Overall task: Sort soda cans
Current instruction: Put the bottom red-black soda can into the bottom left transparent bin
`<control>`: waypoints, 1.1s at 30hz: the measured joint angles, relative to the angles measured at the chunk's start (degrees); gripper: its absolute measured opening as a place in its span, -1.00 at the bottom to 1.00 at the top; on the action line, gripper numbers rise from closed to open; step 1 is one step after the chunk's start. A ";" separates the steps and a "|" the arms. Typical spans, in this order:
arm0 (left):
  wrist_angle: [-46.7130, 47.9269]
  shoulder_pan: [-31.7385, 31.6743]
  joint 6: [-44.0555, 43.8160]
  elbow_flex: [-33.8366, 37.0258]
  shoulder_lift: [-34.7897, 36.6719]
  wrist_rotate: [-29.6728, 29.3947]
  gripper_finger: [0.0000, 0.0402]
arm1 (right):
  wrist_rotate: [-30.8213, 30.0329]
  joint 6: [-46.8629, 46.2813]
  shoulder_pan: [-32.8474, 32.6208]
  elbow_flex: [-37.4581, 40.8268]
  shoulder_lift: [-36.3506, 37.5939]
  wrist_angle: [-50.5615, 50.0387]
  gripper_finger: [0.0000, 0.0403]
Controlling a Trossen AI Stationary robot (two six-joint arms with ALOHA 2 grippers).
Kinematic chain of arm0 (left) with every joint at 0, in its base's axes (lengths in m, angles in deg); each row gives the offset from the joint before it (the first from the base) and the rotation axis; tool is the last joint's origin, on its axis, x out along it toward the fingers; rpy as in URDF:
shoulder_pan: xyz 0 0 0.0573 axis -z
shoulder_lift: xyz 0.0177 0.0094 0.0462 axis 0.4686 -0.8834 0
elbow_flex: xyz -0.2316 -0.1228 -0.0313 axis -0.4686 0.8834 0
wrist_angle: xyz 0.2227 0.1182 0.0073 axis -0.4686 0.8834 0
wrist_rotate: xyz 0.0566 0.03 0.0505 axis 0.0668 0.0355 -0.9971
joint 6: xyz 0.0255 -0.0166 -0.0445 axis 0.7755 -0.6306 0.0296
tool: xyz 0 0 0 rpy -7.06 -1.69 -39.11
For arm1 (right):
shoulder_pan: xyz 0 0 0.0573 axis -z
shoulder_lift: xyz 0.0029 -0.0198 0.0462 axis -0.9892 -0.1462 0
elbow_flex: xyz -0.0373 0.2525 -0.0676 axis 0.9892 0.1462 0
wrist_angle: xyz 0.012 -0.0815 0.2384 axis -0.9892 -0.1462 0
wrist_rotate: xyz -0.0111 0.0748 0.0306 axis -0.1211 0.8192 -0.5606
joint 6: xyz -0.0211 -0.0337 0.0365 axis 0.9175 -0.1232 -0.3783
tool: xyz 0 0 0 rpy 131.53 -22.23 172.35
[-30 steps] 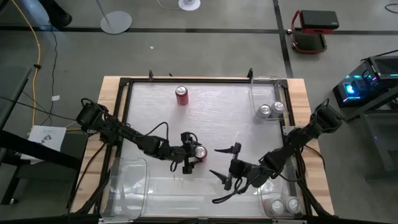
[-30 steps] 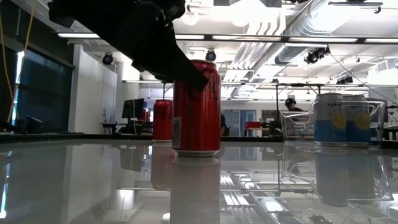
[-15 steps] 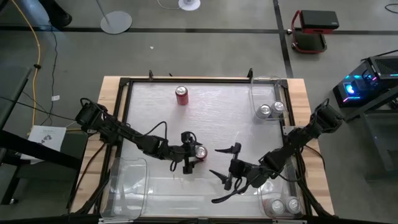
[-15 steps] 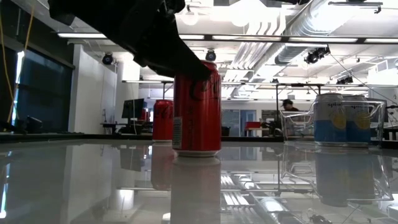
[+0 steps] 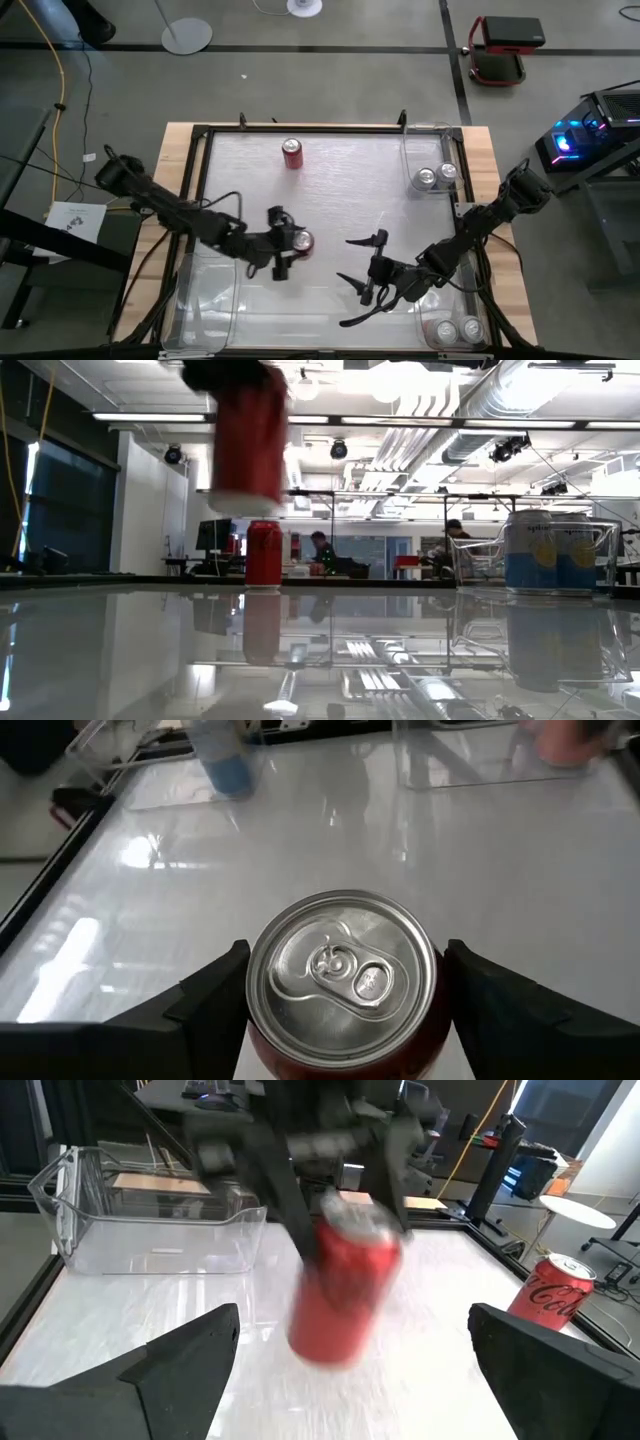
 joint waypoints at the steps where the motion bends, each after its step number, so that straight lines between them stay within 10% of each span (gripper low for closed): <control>1: 4.25 1.27 -2.08 -1.90 1.00 -0.86 0.37 | 0.00 -0.02 0.00 0.00 0.00 -0.03 0.90; 15: 52.51 25.33 -55.16 -10.86 4.61 -7.46 0.37 | -0.02 0.52 0.00 0.00 0.00 -0.72 0.90; 25: 64.66 32.88 -60.71 -18.71 4.70 -8.96 0.36 | -0.02 0.54 1.09 0.00 0.00 -0.63 0.90; 33: 77.26 37.37 -73.49 -20.67 3.25 5.30 0.36 | -0.02 0.48 1.20 0.00 0.00 -0.63 0.90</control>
